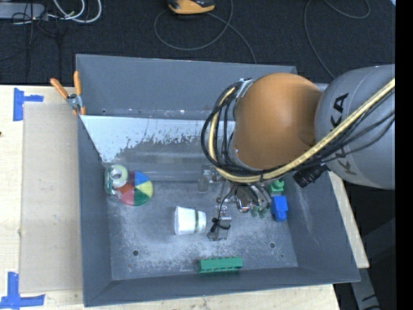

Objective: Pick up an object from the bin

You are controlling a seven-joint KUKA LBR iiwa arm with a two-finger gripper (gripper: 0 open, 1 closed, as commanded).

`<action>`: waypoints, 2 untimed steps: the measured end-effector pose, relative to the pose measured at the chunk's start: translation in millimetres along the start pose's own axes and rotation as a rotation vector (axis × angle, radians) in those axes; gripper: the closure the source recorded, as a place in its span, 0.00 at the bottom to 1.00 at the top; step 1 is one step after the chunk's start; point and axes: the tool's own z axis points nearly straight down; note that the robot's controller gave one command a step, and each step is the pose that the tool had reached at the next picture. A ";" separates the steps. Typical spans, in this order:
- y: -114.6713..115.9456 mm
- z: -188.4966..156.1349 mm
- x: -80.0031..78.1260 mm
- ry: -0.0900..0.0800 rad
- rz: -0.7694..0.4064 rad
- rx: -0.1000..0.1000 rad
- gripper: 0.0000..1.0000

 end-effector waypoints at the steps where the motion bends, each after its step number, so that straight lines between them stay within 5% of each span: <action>1: -0.8 -4.3 -1.5 -0.008 0.004 -0.001 0.00; 2: -5.4 64.9 -35.7 -0.006 0.008 -0.001 0.00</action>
Offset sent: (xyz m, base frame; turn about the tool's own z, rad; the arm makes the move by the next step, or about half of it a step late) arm 0.0406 -0.0075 -0.0827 0.0090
